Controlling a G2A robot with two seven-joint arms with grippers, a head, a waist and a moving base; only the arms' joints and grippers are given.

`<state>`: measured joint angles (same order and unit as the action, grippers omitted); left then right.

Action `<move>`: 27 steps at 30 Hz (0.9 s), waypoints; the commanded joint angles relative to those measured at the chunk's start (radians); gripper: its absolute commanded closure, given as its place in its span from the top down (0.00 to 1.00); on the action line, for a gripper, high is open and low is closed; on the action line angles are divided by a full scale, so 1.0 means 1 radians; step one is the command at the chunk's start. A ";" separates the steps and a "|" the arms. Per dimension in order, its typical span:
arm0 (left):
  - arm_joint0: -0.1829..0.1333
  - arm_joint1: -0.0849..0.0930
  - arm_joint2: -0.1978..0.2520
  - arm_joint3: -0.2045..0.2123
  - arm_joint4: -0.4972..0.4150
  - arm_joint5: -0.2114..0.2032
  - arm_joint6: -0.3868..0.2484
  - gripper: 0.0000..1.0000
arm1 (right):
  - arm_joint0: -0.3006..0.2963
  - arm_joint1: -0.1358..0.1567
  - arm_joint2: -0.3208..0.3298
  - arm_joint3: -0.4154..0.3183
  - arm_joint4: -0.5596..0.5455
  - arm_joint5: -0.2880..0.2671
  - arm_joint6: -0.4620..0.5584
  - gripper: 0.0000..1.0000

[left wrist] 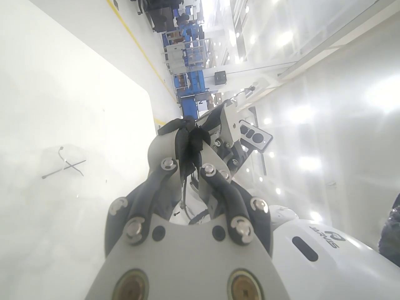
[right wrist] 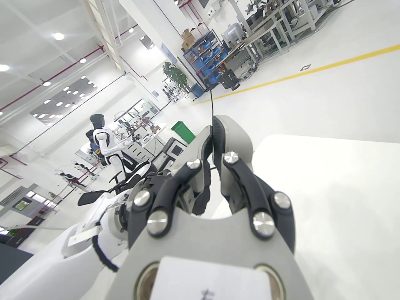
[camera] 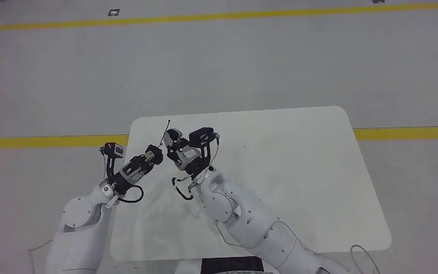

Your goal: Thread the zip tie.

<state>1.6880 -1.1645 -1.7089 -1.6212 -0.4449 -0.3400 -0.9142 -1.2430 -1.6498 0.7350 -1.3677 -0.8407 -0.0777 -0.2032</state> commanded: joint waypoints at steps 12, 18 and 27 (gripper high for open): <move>0.000 0.000 0.000 0.000 0.000 0.000 0.000 0.00 | -0.003 -0.007 0.007 0.005 -0.017 -0.002 -0.014 0.00; 0.000 0.000 0.000 0.000 0.000 0.000 0.000 0.00 | -0.005 -0.008 0.011 0.010 -0.031 -0.001 -0.008 0.00; 0.000 0.000 0.000 0.000 0.000 0.000 0.000 0.00 | -0.005 -0.013 0.015 0.019 -0.041 0.002 -0.009 0.00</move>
<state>1.6880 -1.1645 -1.7089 -1.6212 -0.4449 -0.3400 -0.9142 -1.2478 -1.6622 0.7495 -1.3492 -0.8809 -0.0761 -0.2122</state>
